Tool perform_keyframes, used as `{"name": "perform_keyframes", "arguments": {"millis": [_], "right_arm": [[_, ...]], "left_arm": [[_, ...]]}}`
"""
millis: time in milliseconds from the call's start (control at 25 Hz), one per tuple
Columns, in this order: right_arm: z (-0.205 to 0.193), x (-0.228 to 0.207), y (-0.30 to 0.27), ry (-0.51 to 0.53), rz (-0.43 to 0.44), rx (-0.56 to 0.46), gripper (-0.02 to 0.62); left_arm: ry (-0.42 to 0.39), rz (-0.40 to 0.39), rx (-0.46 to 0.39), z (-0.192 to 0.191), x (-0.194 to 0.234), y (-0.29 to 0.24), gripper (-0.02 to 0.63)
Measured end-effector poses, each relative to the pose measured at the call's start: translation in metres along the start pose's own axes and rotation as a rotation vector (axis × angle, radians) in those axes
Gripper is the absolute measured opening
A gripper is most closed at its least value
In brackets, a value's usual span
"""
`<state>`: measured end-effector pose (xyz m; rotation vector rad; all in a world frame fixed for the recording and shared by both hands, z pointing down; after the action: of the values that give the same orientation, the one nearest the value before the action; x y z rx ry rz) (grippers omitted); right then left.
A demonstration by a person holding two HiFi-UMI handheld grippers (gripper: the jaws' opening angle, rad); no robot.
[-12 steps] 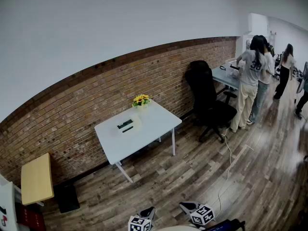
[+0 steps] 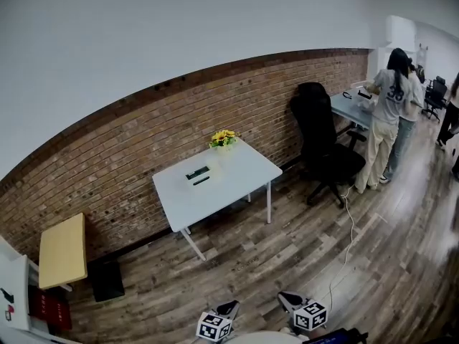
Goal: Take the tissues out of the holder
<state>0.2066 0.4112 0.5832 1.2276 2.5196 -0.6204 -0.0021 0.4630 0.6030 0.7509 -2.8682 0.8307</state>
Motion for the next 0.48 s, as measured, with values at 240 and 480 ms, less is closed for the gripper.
{"name": "perform_keyframes", "arguments": {"millis": [240,480], "right_arm": [[-0.0090,0.0016,-0.0020,0.008,-0.008,0.042,0.006],[-0.0084,-0.0052,-0.0078,0.023,-0.004,0.066,0.006]], "left_arm": [[0.011,0.006,0.013,0.0001,0.0008,0.0008,0.023],[0.023,0.011,0.015,-0.0005,0.0008,-0.0062,0.023]]}}
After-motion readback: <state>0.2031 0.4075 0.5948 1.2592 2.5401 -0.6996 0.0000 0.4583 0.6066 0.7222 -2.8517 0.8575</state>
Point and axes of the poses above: the fingertips, and each gripper's own axes: y backward along the fingers, x to its left, z out of its top, the point moved 5 cm from there along y, backward along the fingers, and after that the axes turned 4 degrees about -x, right-handed, at the moved point
